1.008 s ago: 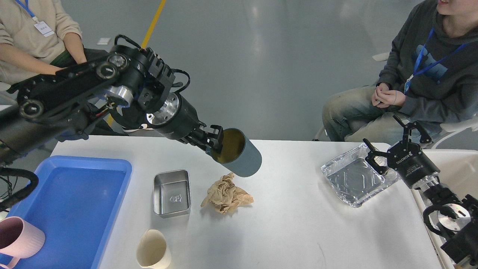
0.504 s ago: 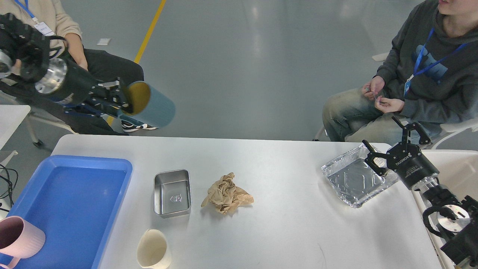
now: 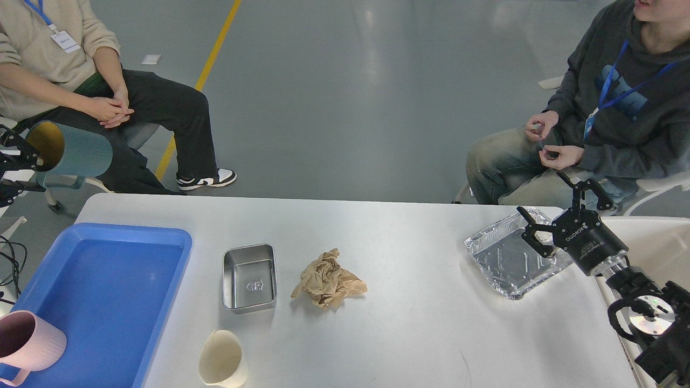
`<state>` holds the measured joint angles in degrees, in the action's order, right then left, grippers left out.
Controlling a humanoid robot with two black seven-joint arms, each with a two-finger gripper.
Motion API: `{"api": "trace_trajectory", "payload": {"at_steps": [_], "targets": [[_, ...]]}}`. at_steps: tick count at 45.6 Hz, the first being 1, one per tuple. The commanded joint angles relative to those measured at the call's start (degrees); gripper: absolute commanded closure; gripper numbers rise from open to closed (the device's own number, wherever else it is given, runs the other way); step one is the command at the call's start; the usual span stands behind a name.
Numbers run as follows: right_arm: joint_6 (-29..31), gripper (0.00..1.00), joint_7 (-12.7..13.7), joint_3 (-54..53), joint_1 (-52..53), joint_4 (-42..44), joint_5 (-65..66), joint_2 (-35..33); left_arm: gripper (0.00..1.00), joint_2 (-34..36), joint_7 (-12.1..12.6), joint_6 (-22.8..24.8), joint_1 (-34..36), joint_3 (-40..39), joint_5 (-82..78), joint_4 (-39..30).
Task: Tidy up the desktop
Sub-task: 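Carry the held mug with the left gripper toward the blue tray, then lower the mug into the blue tray and open the left gripper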
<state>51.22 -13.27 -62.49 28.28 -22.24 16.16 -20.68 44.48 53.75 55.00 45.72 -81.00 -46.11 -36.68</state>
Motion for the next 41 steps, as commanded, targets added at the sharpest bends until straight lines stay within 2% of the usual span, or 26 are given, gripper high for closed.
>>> {"api": "trace_trajectory", "payload": {"at_steps": [1, 5, 15, 23, 41], "targets": [[-0.1, 0.0, 0.0, 0.0, 0.2, 0.0, 0.5, 0.0, 0.96, 0.2, -0.1, 0.0, -3.1, -0.5, -0.3, -0.2], [-0.1, 0.0, 0.0, 0.0, 0.2, 0.0, 0.5, 0.1, 0.96, 0.3, 0.0, 0.0, -6.1, 0.4, -0.8, -1.4], [-0.1, 0.0, 0.0, 0.0, -0.2, -0.1, 0.5, 0.0, 0.96, 0.4, 0.3, 0.0, -15.9, 1.6, -4.5, -9.4], [-0.1, 0.0, 0.0, 0.0, -0.2, -0.2, 0.5, 0.1, 0.96, 0.2, 0.4, 0.0, -17.5, 4.1, -5.7, -13.1], [-0.1, 0.0, 0.0, -0.1, 0.1, -0.2, 0.4, 0.4, 0.95, 1.3, 0.7, 0.0, -18.7, 17.8, -5.3, -26.2]]}}
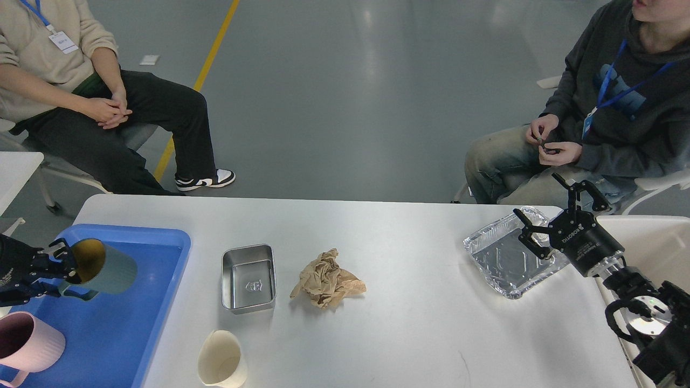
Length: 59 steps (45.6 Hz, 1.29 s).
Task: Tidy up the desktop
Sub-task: 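Lower the mug into the blue tray and open the left gripper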
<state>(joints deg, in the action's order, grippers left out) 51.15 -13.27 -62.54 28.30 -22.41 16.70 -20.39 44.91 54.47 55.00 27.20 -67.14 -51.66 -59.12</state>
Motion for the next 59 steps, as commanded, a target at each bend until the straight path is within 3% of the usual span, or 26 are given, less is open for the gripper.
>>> {"api": "trace_trajectory", "payload": {"at_steps": [1, 14, 31, 42, 46, 50, 59], "targets": [[0.0, 0.0, 0.0, 0.0, 0.1, 0.0, 0.0, 0.0, 0.95, 1.3, 0.1, 0.0, -0.4, 4.6, 0.3, -4.7], [0.1, 0.0, 0.0, 0.0, 0.1, 0.0, -0.1, 0.0, 0.95, 7.5, 0.0, 0.0, -7.9, 6.3, 0.5, -11.6], [0.4, 0.0, 0.0, -0.1, -0.4, 0.0, -0.1, 0.1, 0.94, 5.2, 0.2, 0.0, -13.8, 3.8, -0.1, -11.9], [0.4, 0.0, 0.0, -0.1, -0.4, 0.0, -0.1, 0.0, 0.88, 4.4, 0.2, 0.0, -14.5, 3.7, 0.0, -11.9], [0.4, 0.0, 0.0, -0.1, -0.4, 0.0, -0.1, 0.0, 0.72, 4.4, 0.2, 0.0, -14.5, 3.6, 0.1, -11.8], [0.4, 0.0, 0.0, -0.1, -0.4, 0.0, -0.1, 0.0, 0.39, 4.3, 0.2, 0.0, -14.5, 3.1, 0.3, -11.8], [0.4, 0.0, 0.0, -0.1, -0.3, 0.0, -0.1, 0.0, 0.13, 4.3, 0.1, 0.0, -15.0, 1.8, 1.0, -11.9]]}}
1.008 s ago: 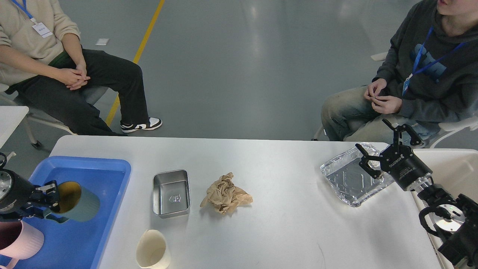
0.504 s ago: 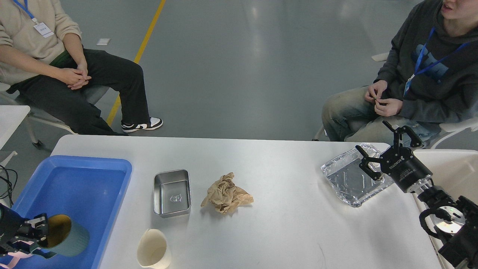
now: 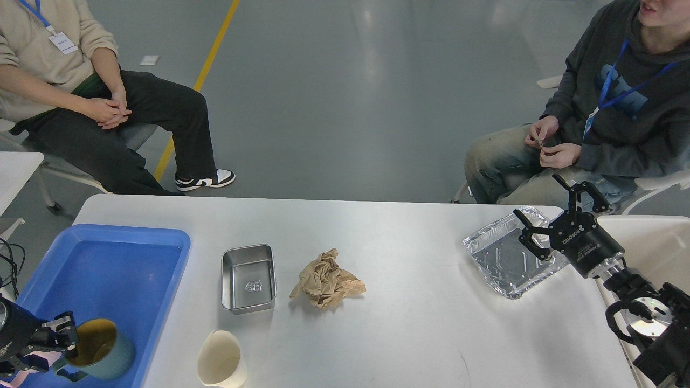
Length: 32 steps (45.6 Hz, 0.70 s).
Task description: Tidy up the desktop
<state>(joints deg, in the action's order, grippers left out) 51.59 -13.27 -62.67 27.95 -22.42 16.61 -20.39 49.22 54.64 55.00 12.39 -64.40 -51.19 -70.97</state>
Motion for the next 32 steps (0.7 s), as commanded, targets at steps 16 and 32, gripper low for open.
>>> {"api": "trace_trajectory", "payload": {"at_steps": [16, 32], "targets": [[-0.2, 0.0, 0.0, 0.1, 0.4, 0.0, 0.0, -0.1, 0.04, 4.6, -0.1, 0.0, 1.8, -2.1, 11.9, -0.3], [-0.4, 0.0, 0.0, 0.1, 0.6, 0.3, 0.1, 0.4, 0.03, 21.2, 0.1, 0.0, 17.1, -1.3, 32.7, 0.2]]}}
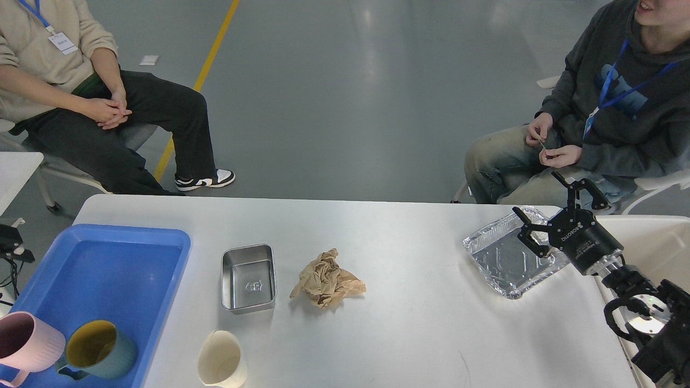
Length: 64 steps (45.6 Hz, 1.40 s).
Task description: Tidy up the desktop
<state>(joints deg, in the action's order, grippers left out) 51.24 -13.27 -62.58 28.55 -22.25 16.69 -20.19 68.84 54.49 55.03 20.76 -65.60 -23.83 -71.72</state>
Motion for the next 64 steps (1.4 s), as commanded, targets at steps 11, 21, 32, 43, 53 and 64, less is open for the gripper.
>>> {"api": "trace_trajectory", "payload": {"at_steps": [11, 21, 32, 43, 53, 64], "targets": [[-0.1, 0.0, 0.0, 0.1, 0.0, 0.0, 0.9, 0.9, 0.04, -8.0, -0.3, 0.0, 22.1, -4.7, 5.8, 1.5], [-0.1, 0.0, 0.0, 0.1, -0.6, 0.5, 1.7, 0.5, 0.12, -10.0, -2.4, 0.0, 24.5, -11.7, 4.8, 1.1], [-0.2, 0.0, 0.0, -0.1, -0.2, 0.6, 1.7, 0.4, 0.14, -10.7, -4.9, 0.0, 23.8, -18.0, 3.9, 1.2], [-0.2, 0.0, 0.0, -0.1, 0.1, 0.6, 1.7, 0.2, 0.3, -11.3, -8.3, 0.0, 24.2, -18.8, 3.8, 1.4], [-0.3, 0.0, 0.0, -0.2, 0.1, 0.7, 1.6, 0.2, 0.29, -13.8, -13.5, 0.0, 23.7, -23.6, 5.5, 1.6], [-1.5, 0.0, 0.0, -0.2, -0.4, 0.5, 1.6, 0.4, 0.28, -20.1, -15.7, -1.5, 20.7, -29.6, 3.4, 1.7]]}}
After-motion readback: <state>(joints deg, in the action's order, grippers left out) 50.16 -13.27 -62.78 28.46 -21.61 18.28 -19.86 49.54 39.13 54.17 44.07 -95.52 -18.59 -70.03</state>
